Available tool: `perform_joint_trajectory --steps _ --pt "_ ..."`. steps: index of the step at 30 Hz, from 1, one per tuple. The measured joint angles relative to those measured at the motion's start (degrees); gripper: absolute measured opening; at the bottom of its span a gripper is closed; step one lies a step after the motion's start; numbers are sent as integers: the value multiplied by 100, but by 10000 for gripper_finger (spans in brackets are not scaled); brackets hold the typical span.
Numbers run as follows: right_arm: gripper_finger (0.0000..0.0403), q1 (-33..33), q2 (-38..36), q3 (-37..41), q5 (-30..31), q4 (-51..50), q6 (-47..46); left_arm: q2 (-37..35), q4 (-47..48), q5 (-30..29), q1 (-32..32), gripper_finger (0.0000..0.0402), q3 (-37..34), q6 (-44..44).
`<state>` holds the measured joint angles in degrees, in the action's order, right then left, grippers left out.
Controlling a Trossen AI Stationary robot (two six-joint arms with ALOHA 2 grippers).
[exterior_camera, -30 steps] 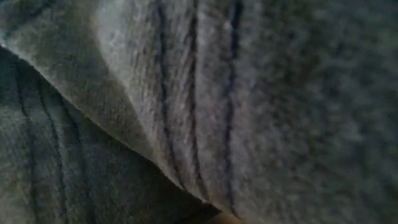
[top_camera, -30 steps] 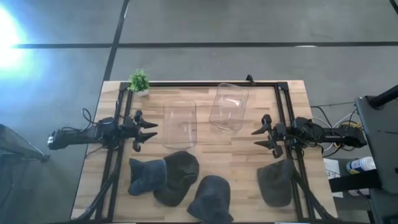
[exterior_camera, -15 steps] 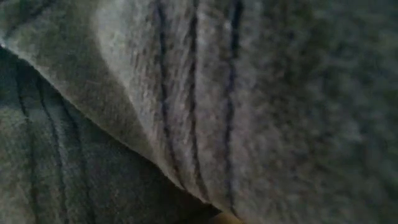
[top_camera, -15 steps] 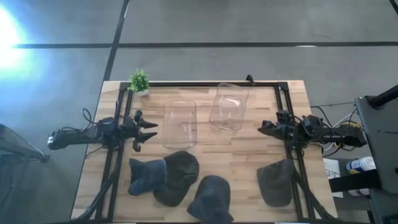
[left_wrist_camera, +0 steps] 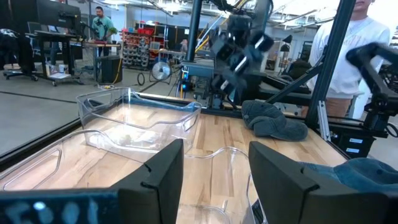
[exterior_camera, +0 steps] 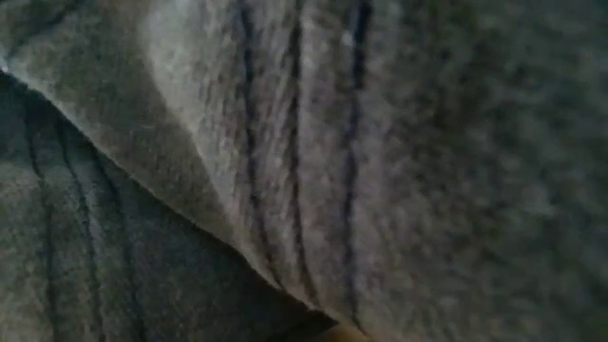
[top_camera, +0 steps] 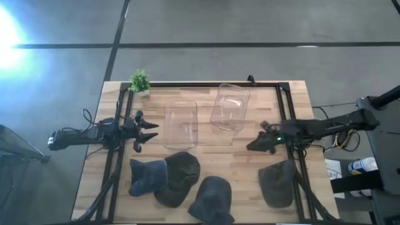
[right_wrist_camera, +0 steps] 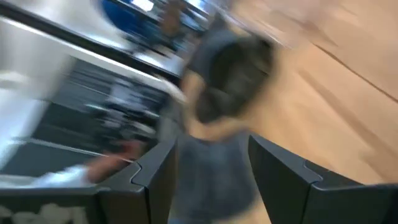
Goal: Pick & Place hat
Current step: Put the right blue cap into the right transparent bin
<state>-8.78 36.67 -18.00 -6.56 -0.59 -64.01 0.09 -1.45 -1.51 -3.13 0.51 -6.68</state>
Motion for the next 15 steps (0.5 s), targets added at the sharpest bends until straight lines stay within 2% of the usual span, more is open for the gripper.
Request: perform_joint_trajectory --steps 6,12,15 --pt "192 4 2267 -497 -421 77 145 1 -3 -1 1 176 1 2" --pt "192 4 4431 -988 -1297 1805 183 0 -41 -12 -3 176 2 -89" --pt "192 4 5365 -1376 -1625 2220 266 -1 -38 -14 -3 176 0 -104"
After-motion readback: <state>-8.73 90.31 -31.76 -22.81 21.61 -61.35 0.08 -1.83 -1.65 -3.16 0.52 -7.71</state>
